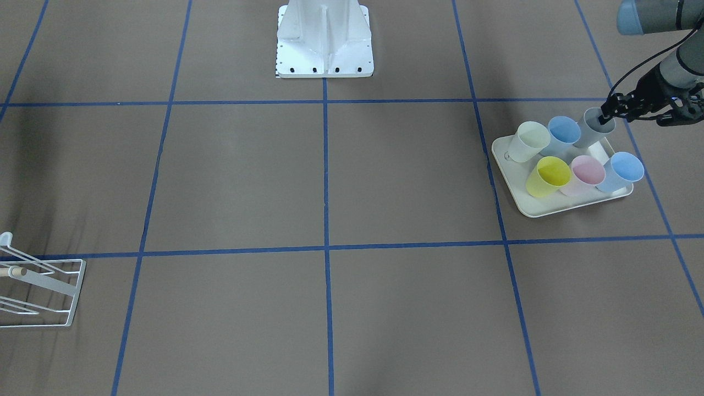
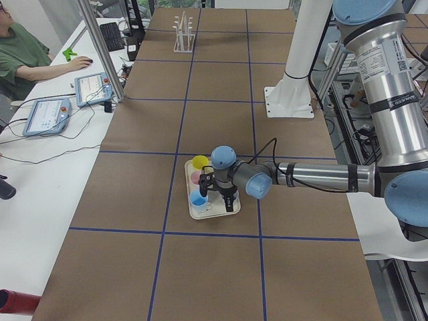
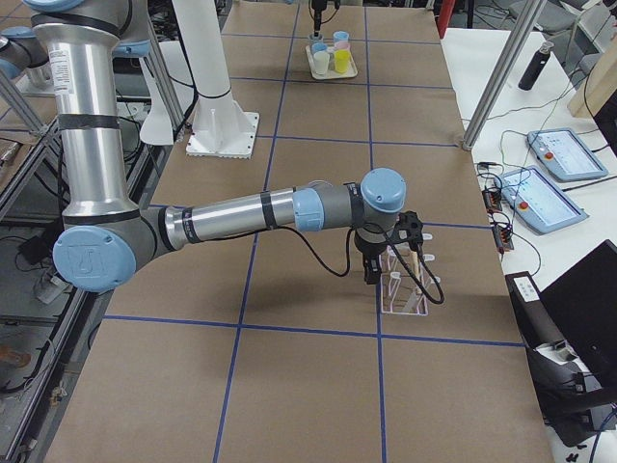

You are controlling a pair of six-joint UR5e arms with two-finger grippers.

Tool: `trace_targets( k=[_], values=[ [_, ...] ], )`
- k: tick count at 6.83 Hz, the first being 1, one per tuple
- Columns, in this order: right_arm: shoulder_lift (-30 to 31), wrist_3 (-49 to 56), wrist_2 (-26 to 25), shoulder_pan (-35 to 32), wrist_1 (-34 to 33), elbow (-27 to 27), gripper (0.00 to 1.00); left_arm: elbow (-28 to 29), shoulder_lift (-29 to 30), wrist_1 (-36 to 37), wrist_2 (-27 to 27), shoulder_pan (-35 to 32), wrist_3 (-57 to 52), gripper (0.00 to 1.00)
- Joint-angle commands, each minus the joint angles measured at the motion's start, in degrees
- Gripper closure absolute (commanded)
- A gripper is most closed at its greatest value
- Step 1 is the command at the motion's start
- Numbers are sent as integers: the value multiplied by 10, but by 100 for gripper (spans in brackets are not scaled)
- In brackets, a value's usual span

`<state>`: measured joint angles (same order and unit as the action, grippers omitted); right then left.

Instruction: Transfer IKEA cup to right arm and place on rack

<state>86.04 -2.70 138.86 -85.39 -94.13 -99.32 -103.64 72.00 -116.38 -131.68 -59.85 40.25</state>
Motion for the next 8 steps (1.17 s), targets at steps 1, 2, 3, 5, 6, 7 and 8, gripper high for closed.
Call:
trace_targets(
  k=[1,2,3,5,6,7,8],
  values=[
    [0,1,0,0,0,0,0,7,8,-1,-1,15,0,49],
    [0,1,1,0,0,0,0,7,8,-1,-2,17,-3,74],
    [0,0,2,0,0,-3,0,1,1,-7,-4,13,-6,100],
    [-6,-2,4,0,-1,-6,0,-12,-7,-3,-30,4,-4,100],
    [-8,-7,20,0,-2,-19,0,-40,-32,-2,-36,-38,-7,100],
    [-11,-39,20,0,-1,-30,0,-57,-43,-1,-36,-85,-20,100],
    [-30,-58,23,0,-2,-32,0,-64,-61,17,-35,-133,-73,100]
  ],
)
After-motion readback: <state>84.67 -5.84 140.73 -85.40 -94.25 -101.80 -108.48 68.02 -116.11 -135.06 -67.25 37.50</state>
